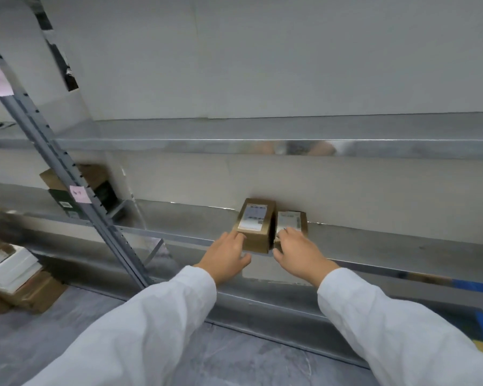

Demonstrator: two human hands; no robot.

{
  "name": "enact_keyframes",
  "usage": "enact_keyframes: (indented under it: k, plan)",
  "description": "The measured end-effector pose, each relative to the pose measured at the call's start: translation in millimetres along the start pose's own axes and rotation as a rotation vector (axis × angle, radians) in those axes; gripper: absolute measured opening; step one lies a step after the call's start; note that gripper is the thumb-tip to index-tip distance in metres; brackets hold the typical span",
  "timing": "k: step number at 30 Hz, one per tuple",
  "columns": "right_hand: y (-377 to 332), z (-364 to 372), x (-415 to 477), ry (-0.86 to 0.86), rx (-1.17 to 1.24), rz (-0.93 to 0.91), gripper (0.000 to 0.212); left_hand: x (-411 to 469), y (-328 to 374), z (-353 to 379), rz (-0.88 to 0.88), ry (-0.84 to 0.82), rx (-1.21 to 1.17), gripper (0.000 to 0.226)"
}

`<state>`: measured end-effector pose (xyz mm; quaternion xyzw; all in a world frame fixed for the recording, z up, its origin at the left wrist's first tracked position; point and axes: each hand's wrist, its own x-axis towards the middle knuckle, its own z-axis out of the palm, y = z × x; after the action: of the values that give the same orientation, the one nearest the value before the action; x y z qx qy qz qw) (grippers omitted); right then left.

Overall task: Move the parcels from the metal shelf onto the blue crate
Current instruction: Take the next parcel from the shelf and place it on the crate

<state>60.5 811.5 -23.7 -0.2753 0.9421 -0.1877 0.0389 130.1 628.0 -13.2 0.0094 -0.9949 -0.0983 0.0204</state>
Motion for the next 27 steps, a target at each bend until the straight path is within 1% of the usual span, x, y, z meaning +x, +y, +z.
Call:
enact_keyframes:
  k: [3,6,10,13,17,22,24,27]
  plan:
    - [9.0,1.7,33.9,-0.029,0.013,0.022,0.035,32.3,-7.8,7.1,0.037,-0.013,0.054,0.047]
    - [14.2,1.7,63.7,-0.047,0.035,0.050,0.038,54.4,-21.2,11.9,0.028,-0.006,0.062,0.046]
    - [13.8,14.2,87.4,-0.080,0.086,0.105,0.036,73.7,-43.1,17.3,0.003,0.008,-0.010,0.043]
    - [13.9,24.7,104.3,-0.103,0.109,0.143,0.039,92.0,-61.5,22.7,-0.039,0.026,-0.096,0.043]
    - [15.8,31.8,127.3,-0.107,0.144,0.204,0.045,114.6,-85.0,35.6,-0.090,-0.005,-0.157,0.045]
    - [12.2,42.6,162.8,-0.184,0.186,0.295,0.032,147.9,-113.2,48.7,-0.089,-0.052,-0.248,0.051]
    - [7.6,48.9,176.4,-0.209,0.169,0.335,0.032,164.9,-121.7,54.7,-0.091,-0.080,-0.291,0.050]
    - [0.5,56.5,194.7,-0.191,0.148,0.387,0.028,185.5,-129.7,64.2,-0.097,-0.117,-0.345,0.051]
